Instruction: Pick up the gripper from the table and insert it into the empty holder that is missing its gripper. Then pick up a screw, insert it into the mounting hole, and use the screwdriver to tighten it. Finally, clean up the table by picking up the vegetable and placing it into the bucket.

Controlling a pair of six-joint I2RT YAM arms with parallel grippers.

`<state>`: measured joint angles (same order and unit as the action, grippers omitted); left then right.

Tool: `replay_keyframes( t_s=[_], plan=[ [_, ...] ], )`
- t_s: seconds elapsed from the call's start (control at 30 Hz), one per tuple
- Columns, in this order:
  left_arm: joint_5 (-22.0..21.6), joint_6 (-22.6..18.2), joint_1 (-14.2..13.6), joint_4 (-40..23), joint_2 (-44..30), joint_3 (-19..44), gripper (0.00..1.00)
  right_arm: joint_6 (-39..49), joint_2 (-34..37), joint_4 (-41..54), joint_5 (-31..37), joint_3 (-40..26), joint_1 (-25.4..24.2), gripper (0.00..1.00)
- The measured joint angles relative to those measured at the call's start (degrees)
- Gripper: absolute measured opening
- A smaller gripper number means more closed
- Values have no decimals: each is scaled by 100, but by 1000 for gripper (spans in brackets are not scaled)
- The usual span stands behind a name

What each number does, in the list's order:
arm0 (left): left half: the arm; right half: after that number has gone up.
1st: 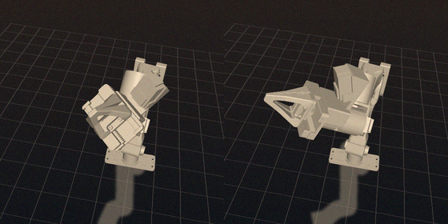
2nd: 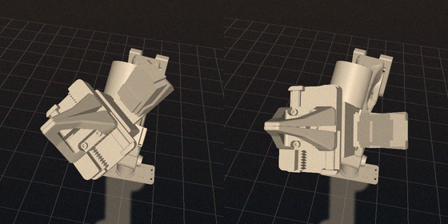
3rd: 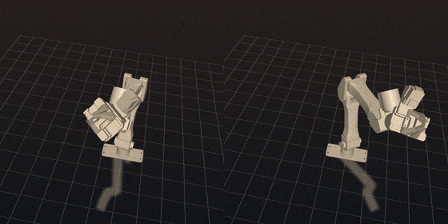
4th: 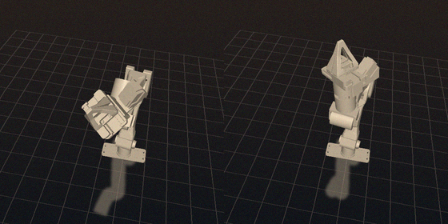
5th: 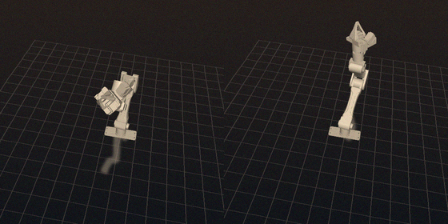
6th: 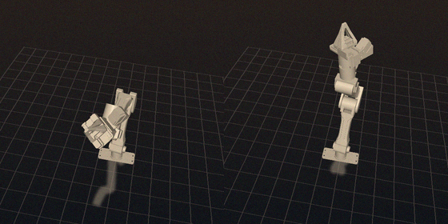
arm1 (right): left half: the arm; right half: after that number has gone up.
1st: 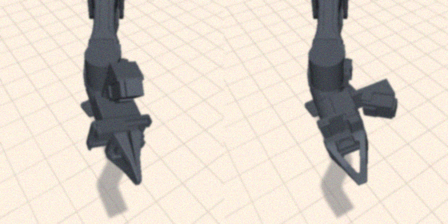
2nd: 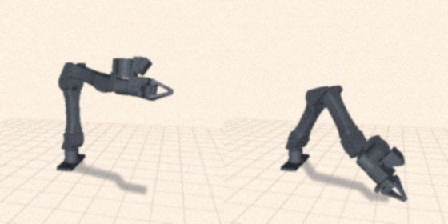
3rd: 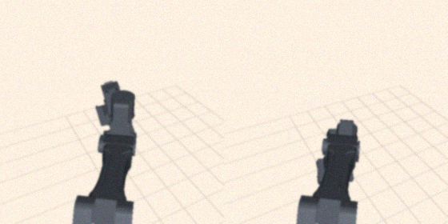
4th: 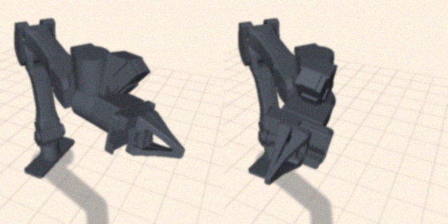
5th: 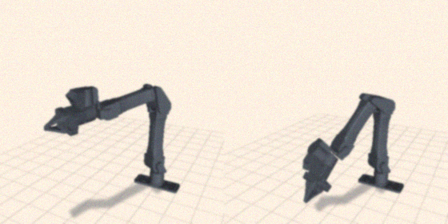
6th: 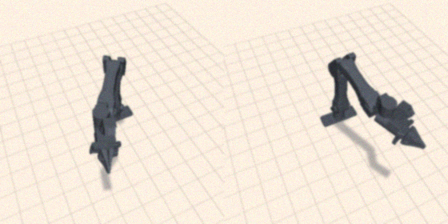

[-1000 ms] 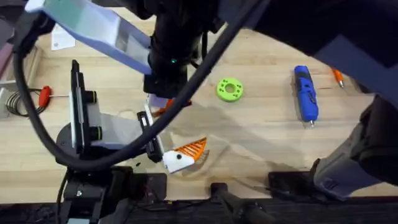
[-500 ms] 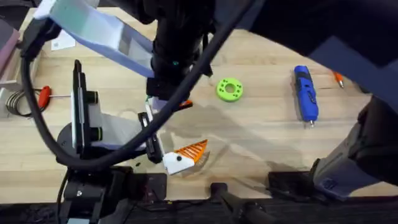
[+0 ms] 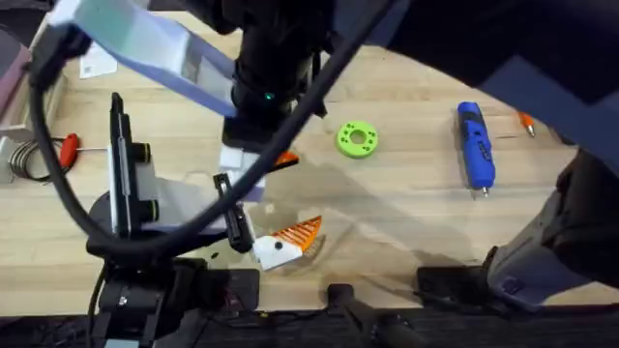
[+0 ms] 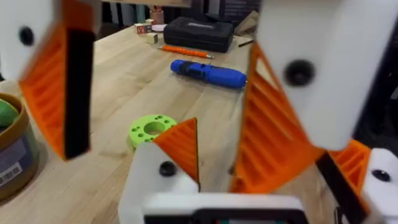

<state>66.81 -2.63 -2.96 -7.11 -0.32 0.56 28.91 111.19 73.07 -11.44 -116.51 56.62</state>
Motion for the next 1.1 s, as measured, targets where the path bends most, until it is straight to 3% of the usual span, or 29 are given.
replay_keyframes(
  t_s=[0.27, 0.57, 0.8, 1.1],
  plan=[
    [-15, -20, 0, 2, 0, 0, 985, -815, -434, -1020, 754, 347, -226, 986],
    [-15, -34, 0, 2, 0, 0, 986, -2092, -2046, -3071, 1710, 2567, -1011, 986],
    [-15, -37, 0, 2, 0, 0, 986, -2979, -2960, -2656, 2375, 3079, -2182, 986],
    [-15, -37, 0, 2, 0, 0, 985, -3564, -3005, -1981, 2555, 3121, -3568, 986]
  ],
)
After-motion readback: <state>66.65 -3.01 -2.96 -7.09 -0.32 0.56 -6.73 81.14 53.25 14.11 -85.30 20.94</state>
